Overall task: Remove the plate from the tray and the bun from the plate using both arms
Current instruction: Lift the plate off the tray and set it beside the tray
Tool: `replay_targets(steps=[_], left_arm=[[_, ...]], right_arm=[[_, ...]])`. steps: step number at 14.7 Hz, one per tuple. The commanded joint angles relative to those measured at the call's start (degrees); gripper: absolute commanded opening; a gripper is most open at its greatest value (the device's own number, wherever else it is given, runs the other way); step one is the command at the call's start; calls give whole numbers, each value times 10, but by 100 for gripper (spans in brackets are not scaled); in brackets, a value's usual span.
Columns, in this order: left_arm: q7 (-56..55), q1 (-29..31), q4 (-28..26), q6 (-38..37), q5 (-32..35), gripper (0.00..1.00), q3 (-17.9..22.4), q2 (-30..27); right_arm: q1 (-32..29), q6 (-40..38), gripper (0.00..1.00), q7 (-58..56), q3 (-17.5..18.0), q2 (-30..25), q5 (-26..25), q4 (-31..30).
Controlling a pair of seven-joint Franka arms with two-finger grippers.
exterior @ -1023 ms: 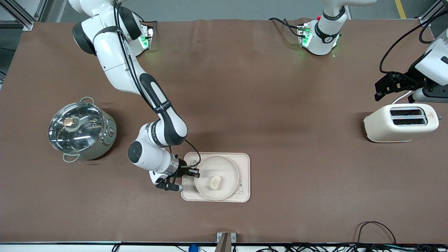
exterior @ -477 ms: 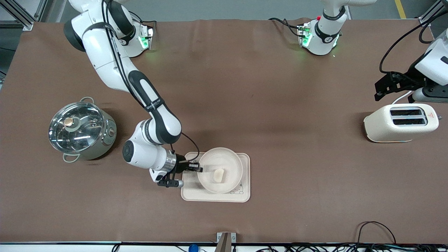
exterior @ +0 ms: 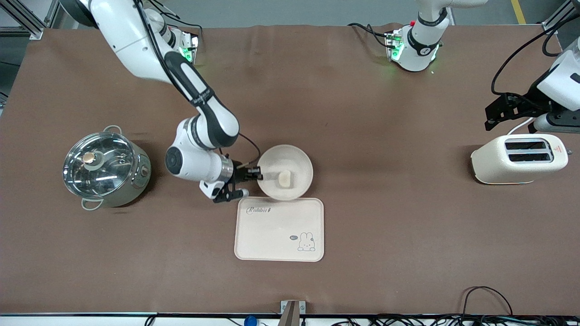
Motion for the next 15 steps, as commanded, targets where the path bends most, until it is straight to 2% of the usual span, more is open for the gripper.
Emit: replay_targets(steps=[1, 3, 6, 9, 10, 13, 14, 15], left_arm=[[-5, 4, 10, -10, 0, 100, -4, 3], [-5, 5, 10, -10, 0, 100, -4, 3], [-6, 3, 10, -10, 0, 100, -4, 3], [-6, 3, 10, -10, 0, 100, -4, 3], [-6, 4, 9, -11, 0, 100, -4, 3], [-8, 3, 6, -11, 0, 100, -4, 3], [-10, 2, 5, -14, -1, 100, -6, 2], [-18, -1, 5, -24, -5, 100, -10, 2]], right_arm=[[10, 37, 0, -17, 4, -59, 16, -110], [35, 117, 0, -17, 11, -57, 36, -137], [70, 177, 0, -17, 13, -53, 89, -139], [77, 193, 0, -16, 14, -55, 95, -149], [76, 192, 6, -16, 13, -55, 95, -151], [69, 188, 69, -16, 13, -56, 95, -161], [68, 191, 87, -16, 13, -60, 96, -175], [62, 190, 100, -14, 12, -80, 96, -192]])
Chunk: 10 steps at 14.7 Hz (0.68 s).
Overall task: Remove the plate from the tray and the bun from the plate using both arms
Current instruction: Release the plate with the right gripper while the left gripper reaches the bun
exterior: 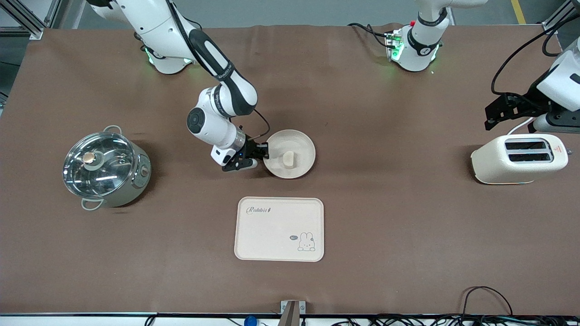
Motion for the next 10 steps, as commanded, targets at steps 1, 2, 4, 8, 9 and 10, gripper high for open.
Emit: replay_targets(steps=[1, 2, 4, 8, 9, 10], left_arm=[[-33, 0, 5, -32, -7, 100, -23, 3], [-57, 0, 5, -38, -8, 100, -35, 2], [-116, -3, 4, -35, -10, 100, -77, 6], [-320, -11, 6, 66, -11, 100, -219, 103], [-349, -18, 7, 100, -5, 100, -241, 136], [-375, -36, 7, 139, 0, 100, -251, 170]], right_arm=[[-24, -1, 100, -7, 4, -75, 18, -70], [-30, 0, 100, -4, 3, -109, 19, -83], [-49, -24, 100, 13, -1, -166, 18, -98], [-158, -194, 100, 19, -3, -270, 7, -105], [-193, -223, 100, 19, -4, -288, -19, -106], [-234, -249, 100, 19, -4, -309, -82, -105]])
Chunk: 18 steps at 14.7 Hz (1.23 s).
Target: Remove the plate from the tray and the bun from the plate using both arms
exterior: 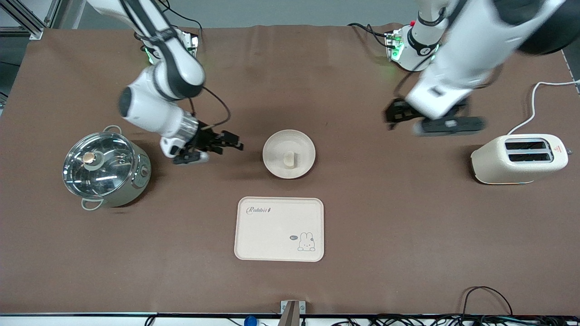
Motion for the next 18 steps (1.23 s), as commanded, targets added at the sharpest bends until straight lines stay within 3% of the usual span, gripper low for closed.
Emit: replay_targets(steps=[1, 5, 7, 9, 12, 14, 17, 18], left_arm=[[-80, -45, 17, 94, 24, 100, -23, 108], [-271, -131, 18, 220, 190, 100, -24, 243], [-344, -150, 20, 277, 218, 100, -24, 295], [-367, -164, 20, 320, 218, 100, -24, 320], [-384, -181, 18, 353, 218, 100, -24, 346], [-388, -190, 17, 356, 218, 100, -22, 353], [-409, -208, 16, 363, 220, 98, -18, 362], [-414, -209, 10, 371, 229, 93, -16, 363]], right_arm=[[-100, -77, 100, 1, 8, -75, -117, -27], [-202, -257, 100, -4, 7, -99, -282, 96], [-225, -354, 100, -6, 7, -97, -350, 196], [-226, -406, 100, -7, -4, -97, -376, 252], [-209, -500, 100, -8, -51, -94, -392, 353], [-177, -539, 100, -8, -72, -84, -447, 420], [-144, -530, 100, -3, -79, -67, -484, 442], [-148, -524, 100, -3, -78, -67, -478, 442]])
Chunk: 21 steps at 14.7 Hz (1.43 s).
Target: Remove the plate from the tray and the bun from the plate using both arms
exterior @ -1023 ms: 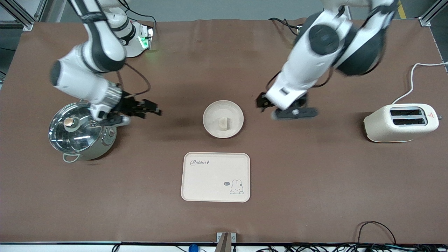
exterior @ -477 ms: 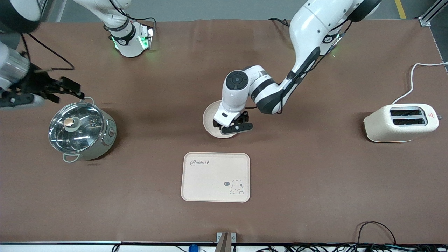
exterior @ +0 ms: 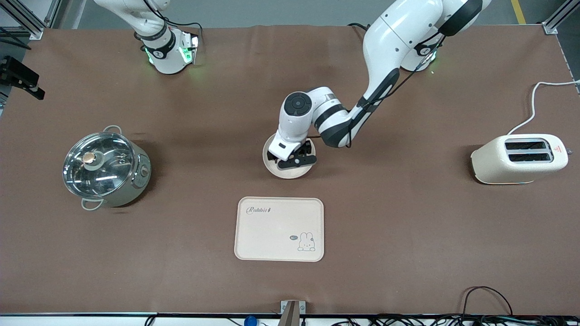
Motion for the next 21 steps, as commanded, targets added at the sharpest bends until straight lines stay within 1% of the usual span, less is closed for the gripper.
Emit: replay_targets(steps=[1, 4, 6, 8, 10, 11, 12, 13, 15, 17, 19, 21], left_arm=[[-27, -10, -3, 22, 36, 85, 8, 10], [-44, -9, -11, 28, 83, 57, 8, 20], [-44, -5, -11, 28, 87, 37, 7, 19], [-50, -2, -8, 26, 78, 15, 7, 15], [-53, 2, -7, -3, 79, 9, 6, -1], [-45, 8, -4, -43, 79, 3, 5, -18], [-22, 23, -1, -82, 79, 2, 0, -34], [12, 44, -3, -100, 71, 2, -5, -49], [115, 117, -8, -125, 39, 1, -32, -65], [230, 213, -35, -140, 37, 1, -66, -82], [324, 298, -68, -134, 41, 1, -88, -94], [383, 377, -99, -110, 42, 1, -117, -96]], right_arm=[[15, 4, 100, 5, -4, 31, -16, 23], [12, 14, 100, 3, -5, 47, -13, 24], [14, 14, 100, 6, -5, 48, -13, 17], [16, 13, 100, 7, -5, 50, -13, 17], [18, 13, 100, 8, -5, 51, -12, 17], [18, 13, 100, 7, -5, 51, -12, 17], [19, 13, 100, 7, -5, 51, -12, 17], [19, 13, 100, 7, -4, 51, -12, 17], [17, 14, 100, 7, -4, 51, -12, 17], [19, 11, 100, 7, -4, 50, -12, 16], [17, 16, 100, 6, -4, 51, -11, 17], [16, 15, 100, 6, -4, 52, -11, 15]])
